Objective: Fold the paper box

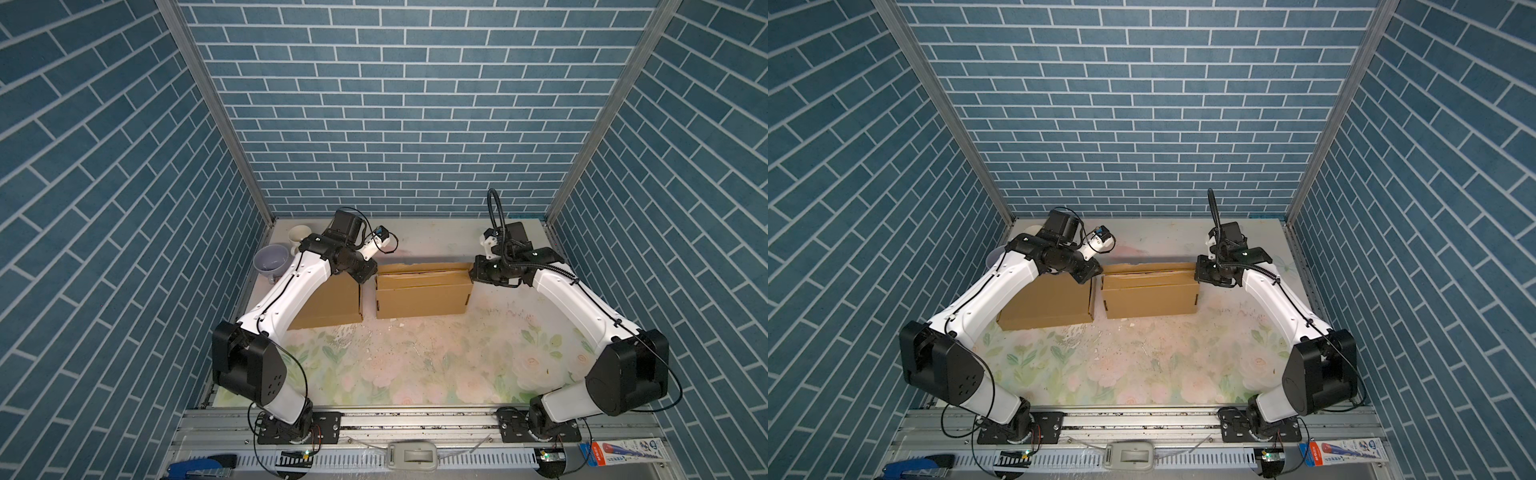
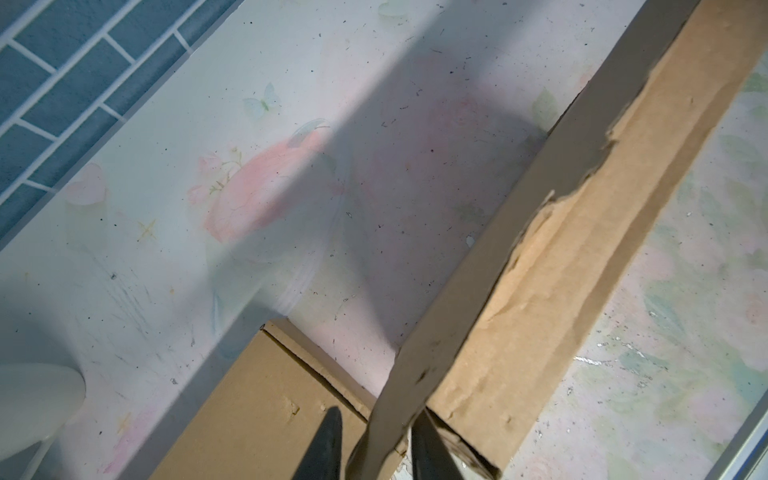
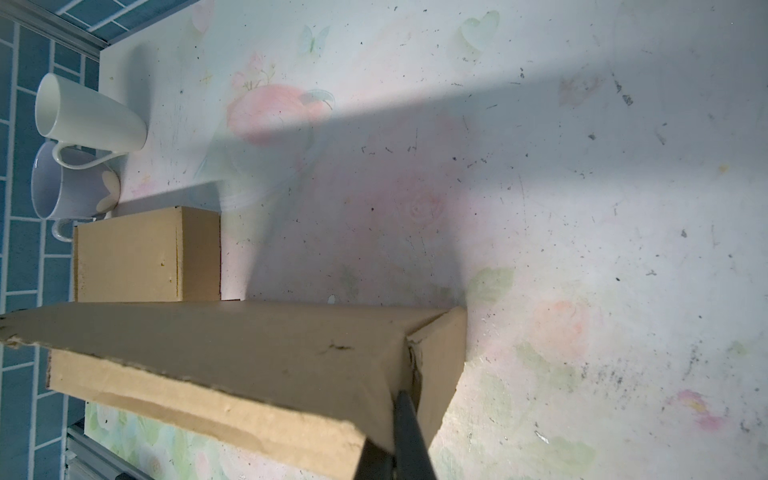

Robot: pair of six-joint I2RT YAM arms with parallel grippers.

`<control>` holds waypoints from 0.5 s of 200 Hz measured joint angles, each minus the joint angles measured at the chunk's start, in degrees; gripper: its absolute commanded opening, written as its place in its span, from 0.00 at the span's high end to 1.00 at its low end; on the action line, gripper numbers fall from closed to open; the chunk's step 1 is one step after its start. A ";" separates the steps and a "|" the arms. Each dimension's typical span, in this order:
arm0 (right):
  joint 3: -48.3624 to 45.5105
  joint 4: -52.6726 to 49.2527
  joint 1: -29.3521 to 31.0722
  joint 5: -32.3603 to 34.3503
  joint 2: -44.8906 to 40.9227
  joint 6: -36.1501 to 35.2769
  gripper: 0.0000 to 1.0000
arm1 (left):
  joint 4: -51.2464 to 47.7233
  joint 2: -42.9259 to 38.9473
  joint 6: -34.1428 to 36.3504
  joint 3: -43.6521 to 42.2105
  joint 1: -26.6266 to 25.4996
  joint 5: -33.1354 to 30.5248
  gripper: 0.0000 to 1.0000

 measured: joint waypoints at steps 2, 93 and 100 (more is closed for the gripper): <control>0.00 0.00 0.00 0.00 0.00 0.00 1.00 | -0.13 0.02 0.07 0.09 0.00 0.04 0.78; 0.00 0.11 0.22 0.00 0.00 0.02 1.00 | -8.13 4.20 -8.17 5.95 0.02 1.07 0.76; 0.00 0.11 0.22 0.00 0.00 0.02 1.00 | -8.31 4.11 -8.63 5.70 0.02 0.98 0.75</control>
